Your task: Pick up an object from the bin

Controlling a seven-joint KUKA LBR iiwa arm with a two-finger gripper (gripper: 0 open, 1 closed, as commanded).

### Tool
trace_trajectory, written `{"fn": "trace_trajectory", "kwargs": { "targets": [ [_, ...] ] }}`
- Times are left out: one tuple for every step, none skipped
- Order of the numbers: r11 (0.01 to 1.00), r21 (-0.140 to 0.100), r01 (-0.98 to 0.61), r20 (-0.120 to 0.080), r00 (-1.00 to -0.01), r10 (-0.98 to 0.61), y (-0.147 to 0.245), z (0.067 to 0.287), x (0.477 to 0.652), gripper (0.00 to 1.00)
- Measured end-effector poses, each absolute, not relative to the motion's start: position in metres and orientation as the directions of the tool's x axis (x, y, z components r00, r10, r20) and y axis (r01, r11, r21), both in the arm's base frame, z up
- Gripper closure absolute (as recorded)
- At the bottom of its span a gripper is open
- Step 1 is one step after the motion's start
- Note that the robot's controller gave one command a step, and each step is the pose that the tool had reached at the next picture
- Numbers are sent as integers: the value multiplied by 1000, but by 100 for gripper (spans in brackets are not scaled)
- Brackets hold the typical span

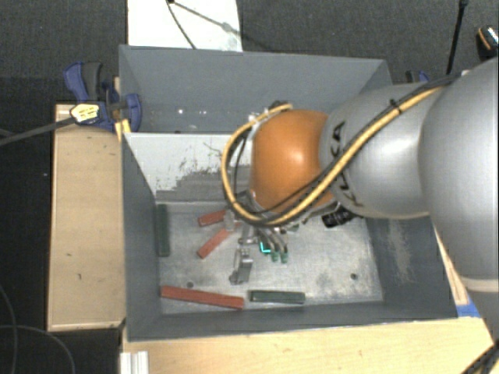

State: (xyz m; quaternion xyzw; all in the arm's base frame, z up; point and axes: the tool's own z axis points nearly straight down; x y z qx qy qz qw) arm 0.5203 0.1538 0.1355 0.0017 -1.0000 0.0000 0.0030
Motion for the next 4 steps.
{"fn": "trace_trajectory", "kwargs": {
  "targets": [
    [990,1,-141,-2,-990,-141,173,68,585,0],
    [991,2,-135,-5,-991,-135,173,71,586,100],
    [945,0,-327,-11,-945,-327,170,192,579,100],
    [945,0,-328,-14,-944,-328,176,318,583,100]
  ]
}}
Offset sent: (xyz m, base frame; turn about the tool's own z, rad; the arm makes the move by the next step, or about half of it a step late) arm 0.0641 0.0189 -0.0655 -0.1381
